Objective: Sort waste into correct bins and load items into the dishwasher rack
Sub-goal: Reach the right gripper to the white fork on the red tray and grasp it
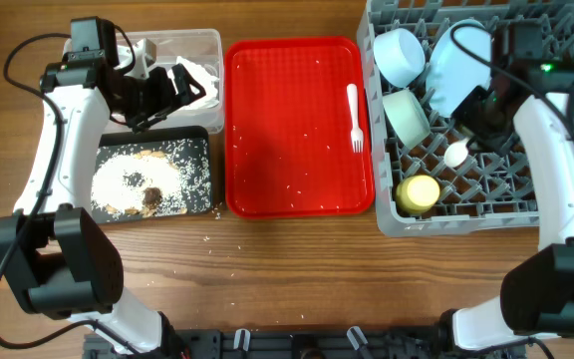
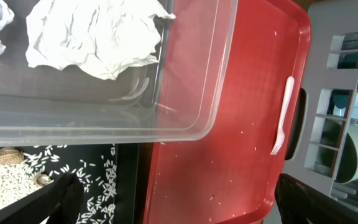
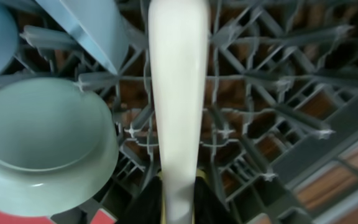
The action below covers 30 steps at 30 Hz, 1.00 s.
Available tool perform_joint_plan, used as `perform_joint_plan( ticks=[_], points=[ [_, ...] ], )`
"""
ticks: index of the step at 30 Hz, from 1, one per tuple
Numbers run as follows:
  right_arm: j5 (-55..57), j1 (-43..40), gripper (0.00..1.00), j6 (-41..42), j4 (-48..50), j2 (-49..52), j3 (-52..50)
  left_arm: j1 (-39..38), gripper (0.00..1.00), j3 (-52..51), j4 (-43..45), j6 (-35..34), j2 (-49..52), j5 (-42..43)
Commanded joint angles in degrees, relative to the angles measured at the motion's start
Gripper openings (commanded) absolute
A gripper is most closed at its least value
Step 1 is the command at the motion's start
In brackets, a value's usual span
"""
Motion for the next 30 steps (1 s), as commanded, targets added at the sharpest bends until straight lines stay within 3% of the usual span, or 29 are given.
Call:
perform_joint_plan(
  ticks=[1,2,3,4,5,9,13,15,18,23,30],
  points=[
    [-2.67,0.22,0.27,1.36,2.36,-0.02,-3.32,0.17,1.00,0.26,0.13,0.52,-0.52,-0.15],
    [-2.62,0.20,0.37,1.29,2.56,-0.02,-3.32,0.17,1.00,0.26,0.13,0.52,-0.52,-0.15],
    [-2.62,0.20,0.39,0.98,2.71,-0.04,-3.32,0.17,1.00,0.26,0.13,0.52,-0.52,-0.15],
    [-2.64,0.20,0.51,0.81,2.84,-0.04,-3.32,0.17,1.00,0.26,0.13,0.52,-0.52,-0.15],
    [-2.64,0.20,0.52,0.70,2.91,-0.04,-3.32,0.17,1.00,0.26,0.13,0.52,-0.52,-0.15],
    [-4.50,0.26,0.53,-2.51,2.93,-0.79,-2.60,0.17,1.00,0.26,0.13,0.52,-0.52,-0.15],
    [-11.96,1.70,0.53,-13.05,4.42,-5.29,-1.05,0.17,1.00,0.26,0.13,0.52,-0.52,-0.15],
    [-16.39,5.11,0.53,-19.04,7.34,-8.72,-1.05,0.17,1.00,0.26,0.13,0.52,-0.52,-0.15],
    [-12.15,14.93,0.53,-20.44,11.43,-10.62,-1.05,0.17,1.00,0.26,0.13,0.52,-0.52,-0.15],
    [4.48,29.49,0.54,-17.33,18.67,-3.43,-1.25,0.17,1.00,0.26,0.13,0.52,-0.52,-0.15],
    [8.92,31.01,0.54,-18.40,25.49,13.42,-1.22,0.17,1.00,0.26,0.13,0.52,-0.52,-0.15]
  ],
)
